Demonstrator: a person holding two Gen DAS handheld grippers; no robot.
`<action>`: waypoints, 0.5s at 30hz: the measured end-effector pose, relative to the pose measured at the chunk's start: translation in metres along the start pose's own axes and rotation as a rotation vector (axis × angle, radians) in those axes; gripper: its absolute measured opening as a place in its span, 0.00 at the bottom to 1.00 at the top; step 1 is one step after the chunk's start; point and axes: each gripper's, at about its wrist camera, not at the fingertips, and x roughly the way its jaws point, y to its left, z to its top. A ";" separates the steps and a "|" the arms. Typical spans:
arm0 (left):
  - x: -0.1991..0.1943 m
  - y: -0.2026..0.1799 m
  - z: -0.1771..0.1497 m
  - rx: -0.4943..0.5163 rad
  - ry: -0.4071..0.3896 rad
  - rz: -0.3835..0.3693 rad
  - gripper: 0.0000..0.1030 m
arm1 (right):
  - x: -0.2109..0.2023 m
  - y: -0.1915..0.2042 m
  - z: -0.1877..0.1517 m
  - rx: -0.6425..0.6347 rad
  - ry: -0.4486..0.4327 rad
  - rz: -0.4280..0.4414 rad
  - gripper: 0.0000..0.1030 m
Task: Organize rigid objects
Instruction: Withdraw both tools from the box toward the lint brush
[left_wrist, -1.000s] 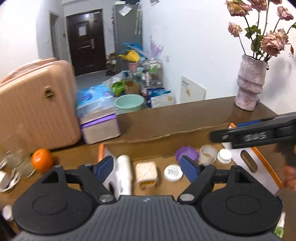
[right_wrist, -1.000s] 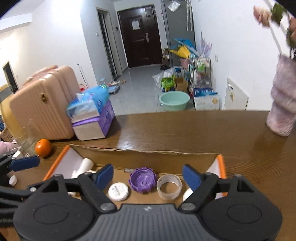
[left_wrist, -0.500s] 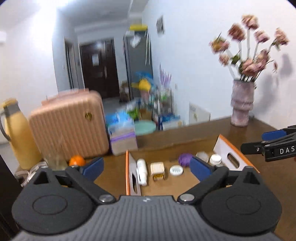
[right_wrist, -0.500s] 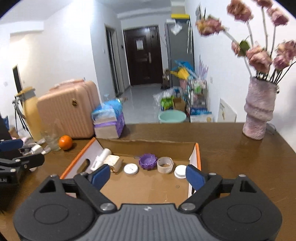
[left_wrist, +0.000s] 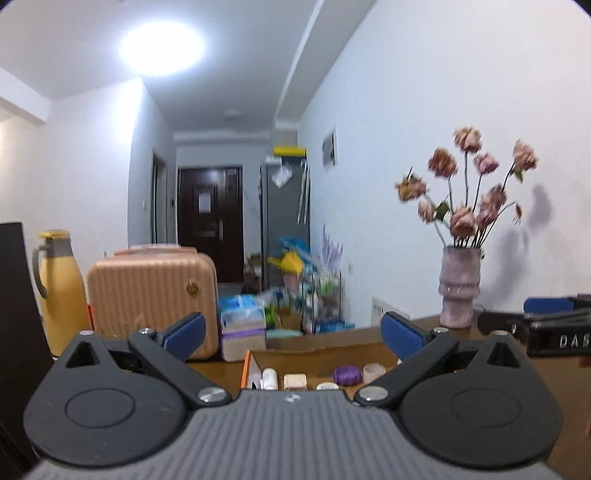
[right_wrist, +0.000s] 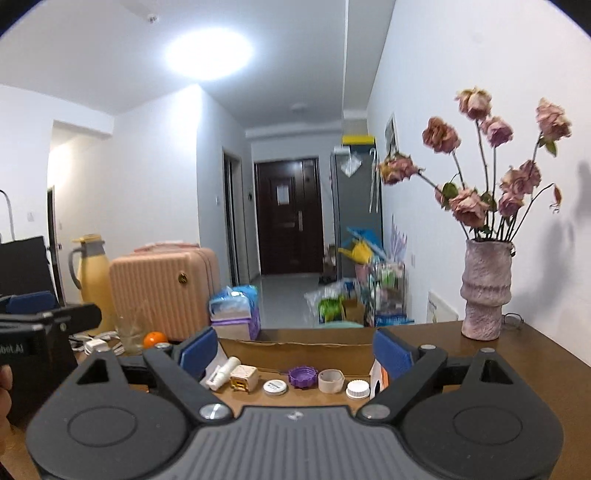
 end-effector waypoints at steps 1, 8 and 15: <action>-0.009 0.000 -0.002 -0.004 -0.014 0.001 1.00 | -0.007 0.003 -0.005 0.006 -0.007 0.001 0.89; -0.076 -0.001 -0.028 -0.006 -0.009 0.081 1.00 | -0.067 0.019 -0.047 -0.050 -0.011 -0.028 0.90; -0.153 0.004 -0.062 0.053 -0.013 0.138 1.00 | -0.143 0.043 -0.088 -0.099 -0.033 -0.066 1.00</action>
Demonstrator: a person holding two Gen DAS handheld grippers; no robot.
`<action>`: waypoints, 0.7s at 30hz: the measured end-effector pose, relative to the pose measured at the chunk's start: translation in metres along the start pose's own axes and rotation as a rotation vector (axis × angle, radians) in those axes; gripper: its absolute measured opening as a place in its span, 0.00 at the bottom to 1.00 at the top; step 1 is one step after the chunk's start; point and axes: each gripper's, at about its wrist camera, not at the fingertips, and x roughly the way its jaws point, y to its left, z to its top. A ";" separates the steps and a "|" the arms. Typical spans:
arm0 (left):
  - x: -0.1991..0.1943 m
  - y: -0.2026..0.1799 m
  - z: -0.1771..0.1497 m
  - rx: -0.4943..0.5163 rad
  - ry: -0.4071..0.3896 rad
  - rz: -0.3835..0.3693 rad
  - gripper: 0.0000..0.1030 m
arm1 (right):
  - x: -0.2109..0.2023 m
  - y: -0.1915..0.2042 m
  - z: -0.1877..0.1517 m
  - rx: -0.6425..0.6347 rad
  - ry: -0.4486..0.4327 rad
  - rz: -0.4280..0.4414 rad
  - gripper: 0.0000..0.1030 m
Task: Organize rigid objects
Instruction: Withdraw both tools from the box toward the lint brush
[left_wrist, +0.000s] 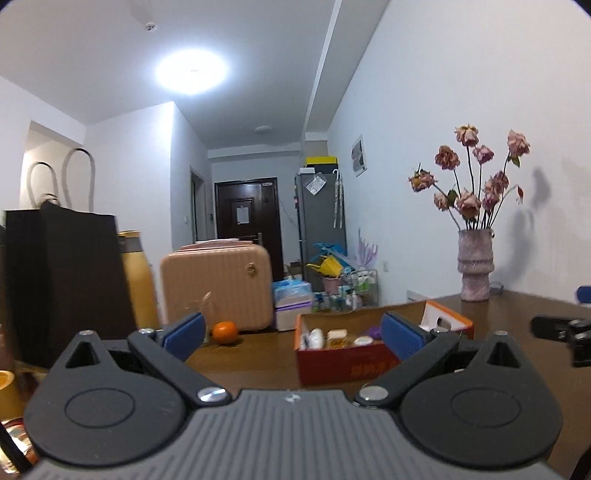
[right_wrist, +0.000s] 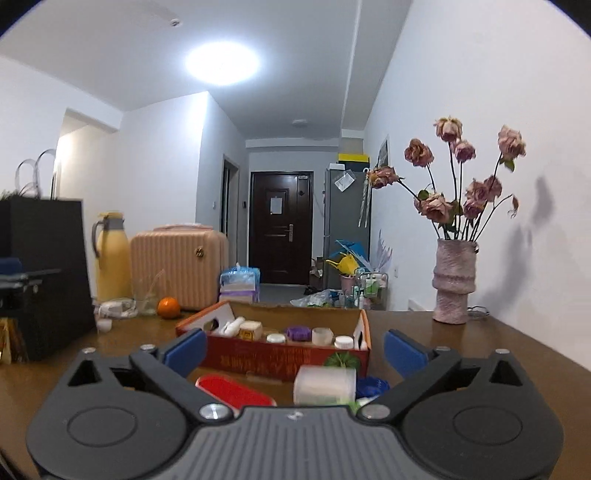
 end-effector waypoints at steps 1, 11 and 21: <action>-0.009 0.004 -0.004 -0.016 0.007 0.003 1.00 | -0.009 0.003 -0.004 -0.003 -0.001 0.006 1.00; -0.057 0.010 -0.040 -0.026 0.043 -0.095 1.00 | -0.075 0.012 -0.048 0.000 -0.042 -0.072 1.00; 0.004 -0.001 -0.055 -0.040 0.128 -0.157 0.96 | -0.010 -0.018 -0.064 0.113 0.156 -0.151 0.98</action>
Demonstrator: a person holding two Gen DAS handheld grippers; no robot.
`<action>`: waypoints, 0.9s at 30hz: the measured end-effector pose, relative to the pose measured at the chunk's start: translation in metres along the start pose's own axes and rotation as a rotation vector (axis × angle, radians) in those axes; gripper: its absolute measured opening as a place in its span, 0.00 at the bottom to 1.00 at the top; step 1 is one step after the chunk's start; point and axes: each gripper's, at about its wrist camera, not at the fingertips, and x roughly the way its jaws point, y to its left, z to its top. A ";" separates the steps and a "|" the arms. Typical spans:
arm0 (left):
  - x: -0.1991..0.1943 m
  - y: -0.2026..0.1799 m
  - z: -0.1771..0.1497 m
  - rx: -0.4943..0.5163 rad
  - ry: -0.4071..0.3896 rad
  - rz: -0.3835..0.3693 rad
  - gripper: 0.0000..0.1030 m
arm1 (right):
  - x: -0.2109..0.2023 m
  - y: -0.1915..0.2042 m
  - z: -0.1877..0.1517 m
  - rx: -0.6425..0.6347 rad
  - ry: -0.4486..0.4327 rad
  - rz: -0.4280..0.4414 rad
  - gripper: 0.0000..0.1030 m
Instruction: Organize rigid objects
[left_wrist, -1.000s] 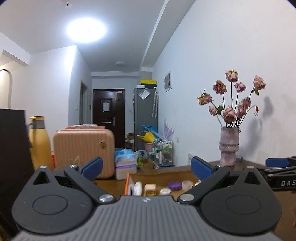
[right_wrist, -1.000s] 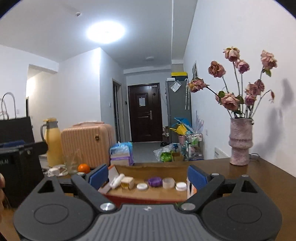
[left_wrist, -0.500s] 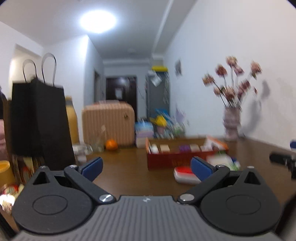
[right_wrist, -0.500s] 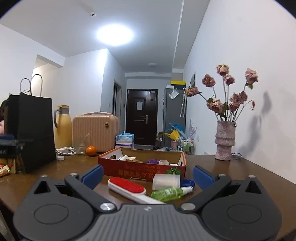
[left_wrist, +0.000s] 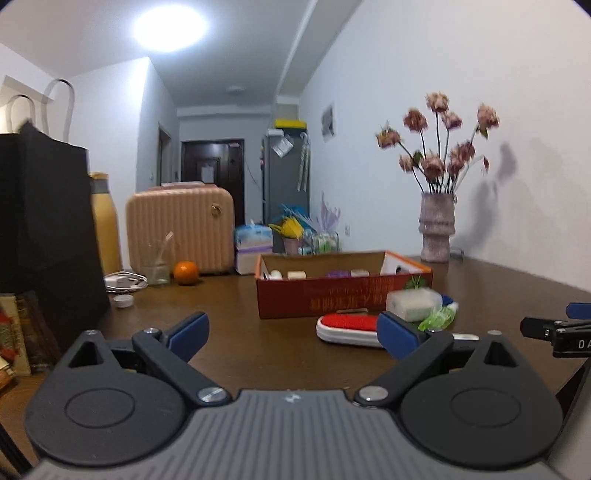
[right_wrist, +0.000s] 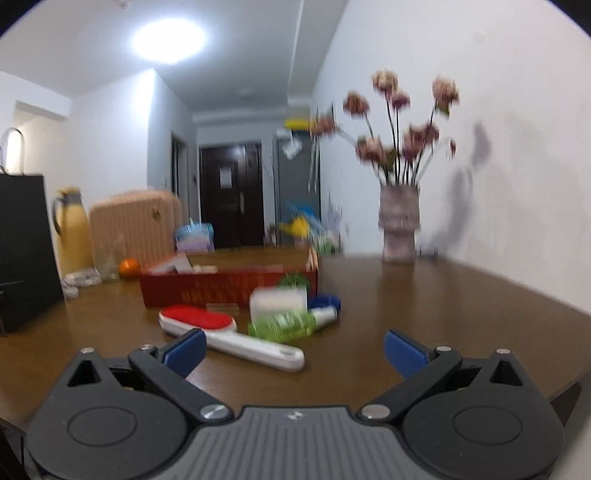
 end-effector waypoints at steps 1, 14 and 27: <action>0.010 -0.001 0.000 0.010 0.006 -0.012 0.96 | 0.009 -0.002 0.000 0.012 0.023 0.005 0.95; 0.216 -0.013 0.026 0.030 0.315 -0.198 0.51 | 0.117 -0.028 0.021 0.096 0.250 0.043 0.29; 0.244 -0.011 0.007 0.013 0.349 -0.207 0.27 | 0.145 -0.023 0.017 0.041 0.342 0.088 0.20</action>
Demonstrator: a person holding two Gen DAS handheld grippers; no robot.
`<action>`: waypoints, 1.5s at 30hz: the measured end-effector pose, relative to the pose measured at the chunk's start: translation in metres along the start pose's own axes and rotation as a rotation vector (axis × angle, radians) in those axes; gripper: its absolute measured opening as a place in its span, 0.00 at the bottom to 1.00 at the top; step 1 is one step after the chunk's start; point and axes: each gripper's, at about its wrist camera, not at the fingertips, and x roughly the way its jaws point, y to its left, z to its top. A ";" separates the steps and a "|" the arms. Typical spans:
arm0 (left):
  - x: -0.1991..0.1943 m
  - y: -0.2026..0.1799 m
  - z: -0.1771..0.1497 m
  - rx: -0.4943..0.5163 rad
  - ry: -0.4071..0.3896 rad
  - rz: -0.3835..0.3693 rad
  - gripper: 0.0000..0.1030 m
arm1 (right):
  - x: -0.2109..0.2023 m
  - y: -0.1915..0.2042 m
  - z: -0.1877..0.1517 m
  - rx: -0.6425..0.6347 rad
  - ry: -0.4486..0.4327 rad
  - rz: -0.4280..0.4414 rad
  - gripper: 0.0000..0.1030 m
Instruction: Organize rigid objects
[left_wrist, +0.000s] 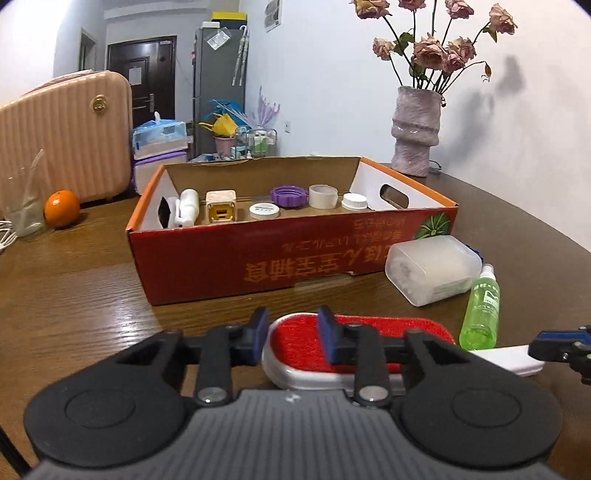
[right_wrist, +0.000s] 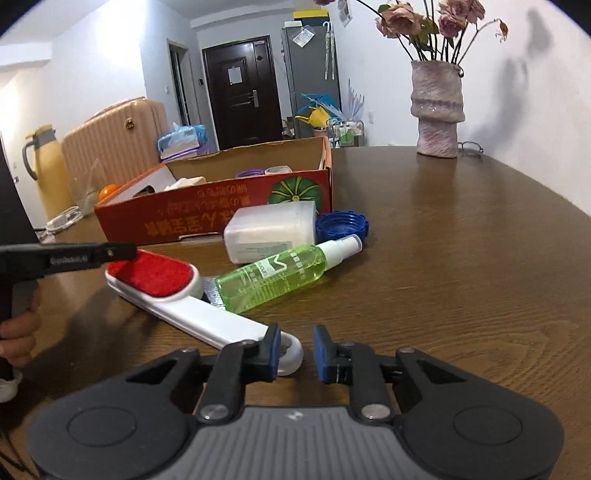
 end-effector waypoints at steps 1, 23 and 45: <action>-0.003 -0.003 -0.003 -0.001 -0.007 0.018 0.24 | 0.001 0.000 0.000 0.005 -0.003 -0.001 0.20; -0.073 0.007 -0.039 -0.165 0.027 0.031 0.36 | 0.002 0.000 0.000 -0.017 -0.026 0.019 0.14; -0.082 0.016 -0.044 -0.313 -0.018 -0.032 0.41 | -0.009 -0.008 -0.004 0.126 -0.050 0.076 0.11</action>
